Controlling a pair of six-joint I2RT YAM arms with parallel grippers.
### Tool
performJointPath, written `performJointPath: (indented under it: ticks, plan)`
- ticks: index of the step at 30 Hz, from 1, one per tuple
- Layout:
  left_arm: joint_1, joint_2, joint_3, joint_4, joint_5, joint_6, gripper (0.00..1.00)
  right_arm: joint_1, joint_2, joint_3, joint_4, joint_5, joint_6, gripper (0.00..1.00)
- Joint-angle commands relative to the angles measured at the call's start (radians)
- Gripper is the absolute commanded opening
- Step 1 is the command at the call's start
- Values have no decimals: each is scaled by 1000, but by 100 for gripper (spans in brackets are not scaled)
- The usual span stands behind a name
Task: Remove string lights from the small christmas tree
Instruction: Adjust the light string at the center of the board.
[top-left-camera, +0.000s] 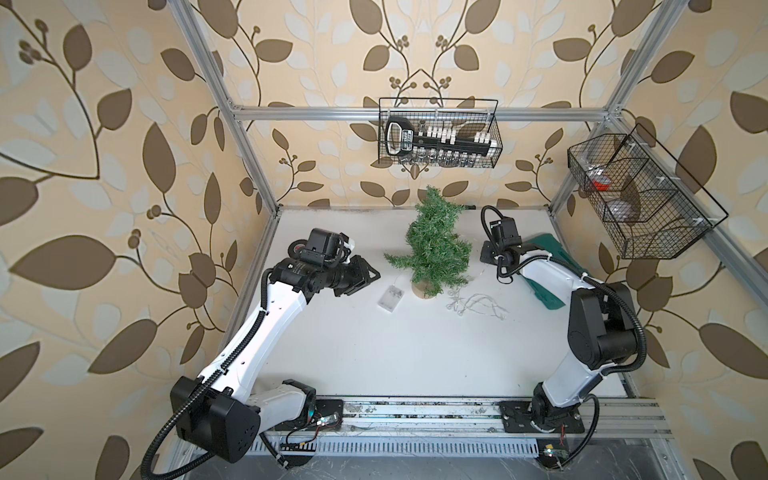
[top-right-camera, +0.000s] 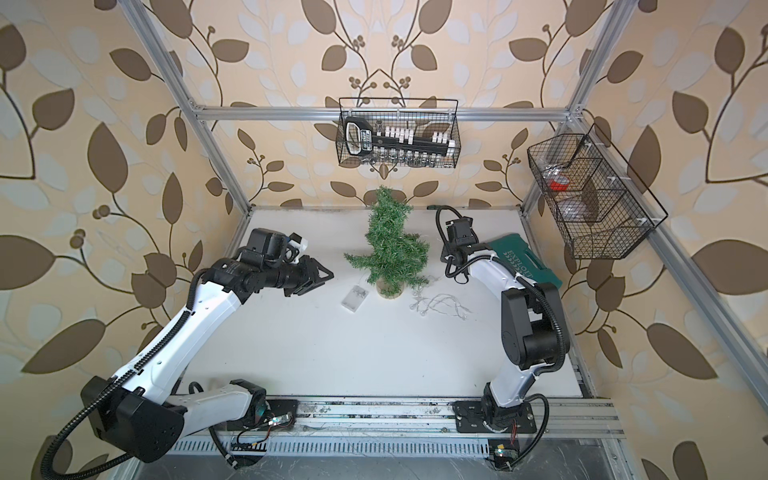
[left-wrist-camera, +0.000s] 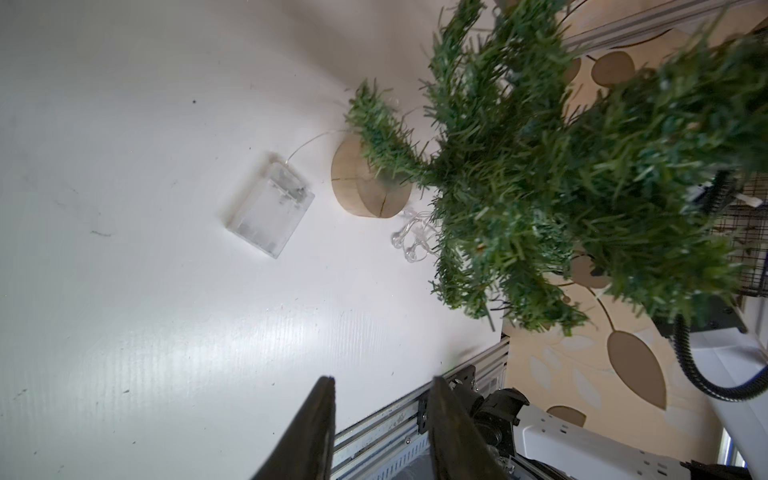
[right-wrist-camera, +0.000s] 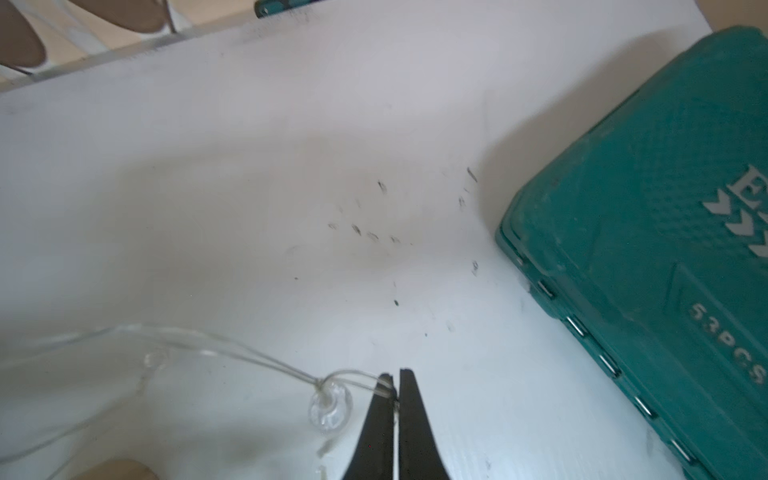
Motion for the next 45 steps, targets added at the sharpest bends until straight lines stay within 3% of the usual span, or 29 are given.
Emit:
performJointPath:
  ticks: [1,6,12,13,15,17,21,26,32,40,42,45]
  plan:
    - [12,-35,-87,104,44,-54,39,-12,-118,-75,-37,12,3,0]
    - [12,-25,-156,164,50,-76,38,-3,-336,-240,-46,-56,41,0]
    - [13,41,-122,134,54,-31,38,6,-523,-380,-80,-99,84,0]
    - [14,50,-121,135,56,-29,38,6,-524,-392,-87,-140,84,7]
    - [13,63,-127,142,63,-32,38,7,-510,-399,-107,-245,80,41]
    - [13,69,-133,149,66,-36,38,13,-503,-411,-114,-344,88,58]
    - [13,74,-131,145,64,-26,38,68,-576,-469,-58,-430,95,70]
    - [13,69,-133,137,61,-23,38,146,-608,-521,62,-482,111,72]
    - [13,46,-157,136,60,-28,38,212,-457,-540,238,-465,142,70]
    - [14,25,-146,108,44,-19,36,246,-268,-507,332,-367,142,48]
    - [13,27,-137,104,42,-17,36,247,-260,-514,344,-330,138,35]
    - [13,33,-120,94,40,-9,36,245,-273,-498,308,-263,123,0]
